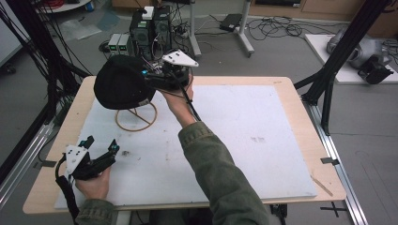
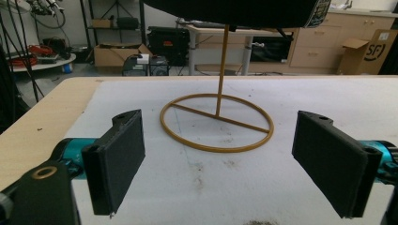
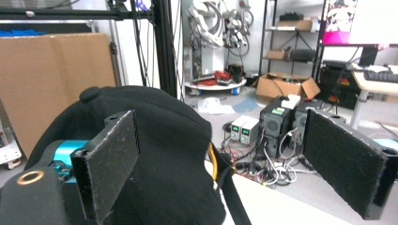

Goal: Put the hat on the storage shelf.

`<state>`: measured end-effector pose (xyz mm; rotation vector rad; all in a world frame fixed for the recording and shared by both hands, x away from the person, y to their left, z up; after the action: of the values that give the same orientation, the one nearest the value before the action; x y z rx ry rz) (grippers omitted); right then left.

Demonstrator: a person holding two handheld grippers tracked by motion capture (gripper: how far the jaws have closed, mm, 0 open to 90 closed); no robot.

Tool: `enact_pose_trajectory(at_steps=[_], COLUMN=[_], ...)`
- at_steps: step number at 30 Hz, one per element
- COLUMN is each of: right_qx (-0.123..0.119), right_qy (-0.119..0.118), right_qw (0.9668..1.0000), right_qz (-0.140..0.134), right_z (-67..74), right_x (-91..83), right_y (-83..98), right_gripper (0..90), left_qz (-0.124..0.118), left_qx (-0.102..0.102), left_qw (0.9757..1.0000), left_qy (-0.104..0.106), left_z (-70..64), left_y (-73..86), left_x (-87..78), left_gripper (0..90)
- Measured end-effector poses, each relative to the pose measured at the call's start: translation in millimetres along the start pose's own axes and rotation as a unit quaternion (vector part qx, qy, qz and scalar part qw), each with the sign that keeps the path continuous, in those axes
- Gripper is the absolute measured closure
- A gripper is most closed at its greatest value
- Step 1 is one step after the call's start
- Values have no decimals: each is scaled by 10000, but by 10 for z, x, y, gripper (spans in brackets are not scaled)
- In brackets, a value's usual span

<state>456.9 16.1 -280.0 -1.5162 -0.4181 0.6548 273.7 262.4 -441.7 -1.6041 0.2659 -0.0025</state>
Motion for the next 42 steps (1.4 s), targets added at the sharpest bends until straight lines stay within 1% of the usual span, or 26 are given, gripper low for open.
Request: enact_pose_trajectory(at_steps=[1,2,3,4,6,7,8,9,10,11,12,13,14,15,16,17,18,19,20,21,28,29,30,33,40,42], right_qx=[-14,-14,-19,-19,-22,-15,-15,-64,-64,-88,-88,-99,-99,-124,-124,-122,-122,-93,-93,-86,-68,-21,-21,25,76,126], right_qy=[34,34,85,85,173,222,222,275,275,332,332,385,385,426,426,473,473,513,513,529,596,627,627,671,766,791], right_qw=[10000,10000,10000,10000,9998,9997,9997,9996,9996,9994,9994,9992,9992,9990,9990,9988,9988,9986,9986,9986,9982,9980,9980,9977,9970,9968], right_qz=[-9,-9,34,34,35,63,63,78,78,102,102,88,88,85,85,78,78,60,60,26,17,16,16,15,-24,-26], right_z=[-67,-67,-151,-151,-239,-319,-319,-391,-391,-458,-458,-520,-520,-572,-572,-620,-620,-657,-657,-687,-761,-790,-790,-850,-938,-964], right_x=[-68,-68,-137,-137,-222,-318,-318,-429,-429,-540,-540,-635,-635,-713,-713,-776,-776,-830,-830,-872,-984,-1024,-1024,-1106,-1215,-1258], right_y=[42,42,88,88,136,182,182,224,224,257,257,283,283,302,302,313,313,315,315,321,424,467,467,526,566,579], right_gripper=[109,109,109,109,109,109,109,109,109,110,110,110,110,110,110,110,110,110,110,110,110,110,110,110,110,110], left_qz=[-5,-5,-31,-34,-30,-29,-29,-48,-48,-51,-51,-62,-62,-97,-97,-114,-114,-93,-93,-93,-90,-93,-96,-97,-92,-64], left_qx=[5,5,-20,-41,-67,-91,-91,-95,-95,-101,-101,-144,-144,-176,-176,-177,-177,-214,-214,-237,-227,-225,-230,-239,-210,-189], left_qw=[10000,10000,10000,10000,10000,10000,10000,9999,9999,9999,9999,9999,9999,9998,9998,9998,9998,9997,9997,9997,9997,9997,9997,9997,9997,9998], left_qy=[-13,-13,-8,0,8,14,14,24,24,26,26,28,28,30,30,30,30,27,27,33,40,38,37,44,88,100], left_z=[-2,-2,-3,-7,-14,-23,-23,-30,-30,-31,-31,-31,-31,-32,-32,-30,-30,-22,-22,-17,-21,-22,-22,-30,-60,-62], left_y=[-7,-7,-11,-15,-21,-25,-25,-32,-32,-38,-38,-43,-43,-50,-50,-59,-59,-59,-59,-58,-57,-57,-56,-52,-48,-46], left_x=[-3,-3,-4,-5,-7,-7,-7,-3,-3,1,1,2,2,-8,-8,-18,-18,-20,-20,-18,-28,-31,-33,-24,-17,-15], left_gripper=[176,176,176,176,176,176,176,176,176,176,176,176,176,177,176,177,177,176,176,176,176,177,177,176,176,176])
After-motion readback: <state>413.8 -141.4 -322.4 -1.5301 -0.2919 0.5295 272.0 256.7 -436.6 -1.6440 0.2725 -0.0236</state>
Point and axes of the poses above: each handheld gripper's, and its own axes: x roughly forward along the jaws, y roughly out of its underside, z roughly to its left, the point moved 2 cm from there along x, roughly forward along the jaws, and after that the axes turned 3 degrees about z, right-handed, at the moved point
